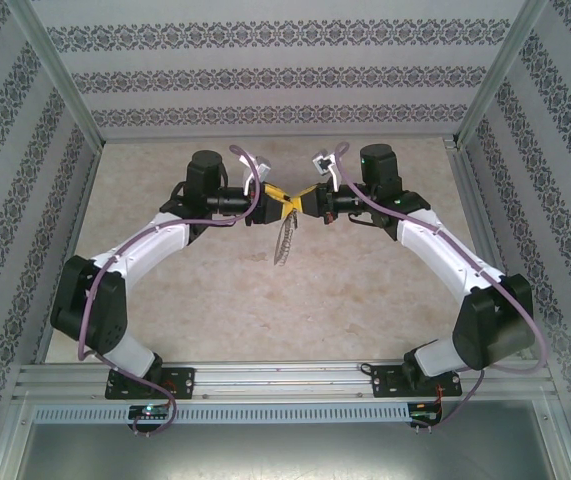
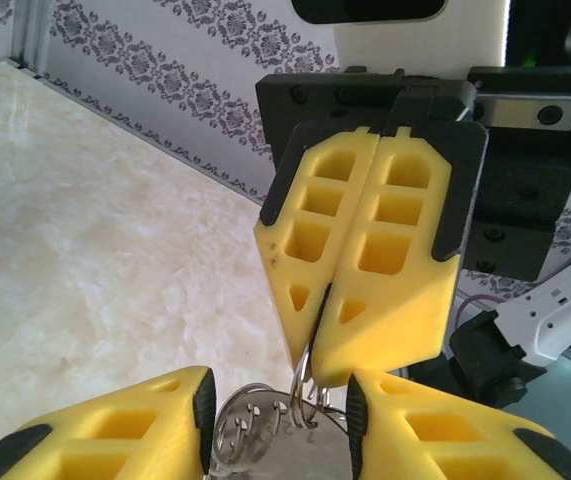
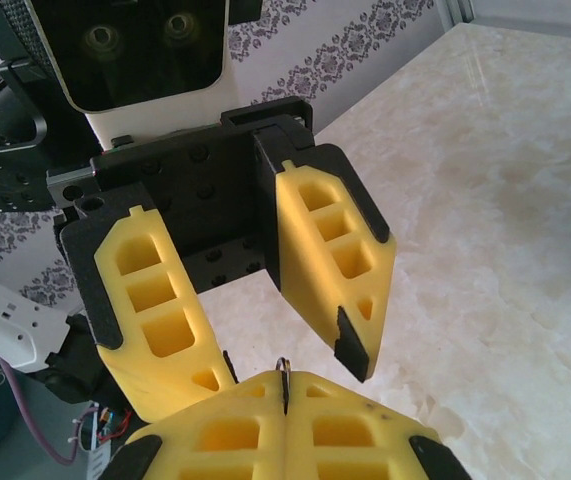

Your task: Put the keys on the keyring

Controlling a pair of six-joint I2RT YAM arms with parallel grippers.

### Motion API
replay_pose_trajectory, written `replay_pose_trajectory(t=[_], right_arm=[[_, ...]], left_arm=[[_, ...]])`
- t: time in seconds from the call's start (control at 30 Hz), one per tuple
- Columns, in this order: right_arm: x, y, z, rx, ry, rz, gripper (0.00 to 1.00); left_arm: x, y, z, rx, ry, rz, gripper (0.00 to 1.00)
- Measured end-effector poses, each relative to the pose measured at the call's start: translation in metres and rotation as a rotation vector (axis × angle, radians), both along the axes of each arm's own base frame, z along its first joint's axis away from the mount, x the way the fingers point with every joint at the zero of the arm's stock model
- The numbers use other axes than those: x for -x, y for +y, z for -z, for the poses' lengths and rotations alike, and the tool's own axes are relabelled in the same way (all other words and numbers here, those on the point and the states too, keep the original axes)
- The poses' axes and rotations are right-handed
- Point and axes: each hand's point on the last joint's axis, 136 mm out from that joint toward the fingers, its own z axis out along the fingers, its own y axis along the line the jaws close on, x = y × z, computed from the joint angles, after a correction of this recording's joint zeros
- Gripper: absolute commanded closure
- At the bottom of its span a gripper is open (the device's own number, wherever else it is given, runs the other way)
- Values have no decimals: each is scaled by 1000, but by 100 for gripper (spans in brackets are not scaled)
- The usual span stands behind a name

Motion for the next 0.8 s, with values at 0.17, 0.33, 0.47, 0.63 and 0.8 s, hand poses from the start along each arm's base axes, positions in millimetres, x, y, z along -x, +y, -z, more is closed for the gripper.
replay_pose_trajectory(t=[0.17, 0.33, 0.47, 0.63, 0.8], right_arm=[[-6, -1, 4, -2, -1, 6, 100], [-11, -1, 2, -14, -22, 5, 100], [-13, -3, -1, -20, -34, 8, 100], [-15, -4, -3, -24, -42, 11, 100], [-17, -7, -4, -20, -43, 35, 63]], left_arm=[[-2, -3, 0, 38, 32, 35, 75], [-5, -3, -4, 70, 50, 45, 84], [-8, -3, -7, 94, 61, 51, 92], [-11, -3, -10, 119, 72, 60, 100], [-8, -3, -13, 135, 60, 70, 100]])
